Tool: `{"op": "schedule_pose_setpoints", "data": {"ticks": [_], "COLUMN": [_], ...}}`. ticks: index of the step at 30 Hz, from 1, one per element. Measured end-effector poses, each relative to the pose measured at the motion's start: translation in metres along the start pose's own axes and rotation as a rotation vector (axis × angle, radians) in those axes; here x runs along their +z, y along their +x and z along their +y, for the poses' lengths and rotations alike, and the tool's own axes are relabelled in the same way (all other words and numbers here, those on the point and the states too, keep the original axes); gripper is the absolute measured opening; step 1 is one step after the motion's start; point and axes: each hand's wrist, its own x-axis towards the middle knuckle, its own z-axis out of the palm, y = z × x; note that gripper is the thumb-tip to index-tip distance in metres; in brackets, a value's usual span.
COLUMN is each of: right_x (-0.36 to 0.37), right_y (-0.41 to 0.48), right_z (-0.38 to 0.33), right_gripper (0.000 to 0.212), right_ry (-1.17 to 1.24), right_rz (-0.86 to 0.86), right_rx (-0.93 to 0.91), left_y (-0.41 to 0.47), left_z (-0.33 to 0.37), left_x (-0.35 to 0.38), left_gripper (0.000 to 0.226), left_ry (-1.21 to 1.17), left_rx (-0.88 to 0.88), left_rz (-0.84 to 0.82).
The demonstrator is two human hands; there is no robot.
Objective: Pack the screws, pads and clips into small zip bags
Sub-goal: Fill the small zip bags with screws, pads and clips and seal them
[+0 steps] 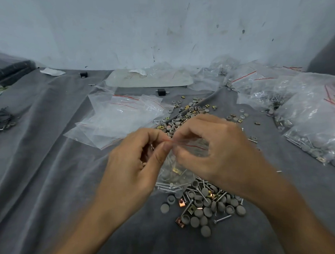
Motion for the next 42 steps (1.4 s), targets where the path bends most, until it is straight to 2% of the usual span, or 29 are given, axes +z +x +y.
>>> {"op": "schedule_pose_setpoints", "data": {"ticks": [3,21,35,42], "right_x": [0.002,0.000,-0.003,-0.016], "right_y": [0.000,0.001,0.001,0.000], "right_z": [-0.003,-0.010,-0.003,0.009], "right_gripper": [0.005,0.007,0.013,0.005], "right_ry": [0.003,0.105,-0.053,-0.049], "right_rz": [0.038,0.079,0.143,0.178], "right_rx": [-0.018,0.020,0.013,0.049], "left_y": [0.000,-0.001,0.002,0.005], "left_z": [0.002,0.002,-0.002,-0.007], "left_x": [0.001,-0.001,-0.006,-0.009], "left_gripper": [0.014,0.009,0.011,0.005], "left_ry": [-0.030,-0.122,-0.094,-0.148], "left_rx": [0.005,0.028,0.029,0.007], "left_rz": [0.004,-0.017,0.010,0.056]}}
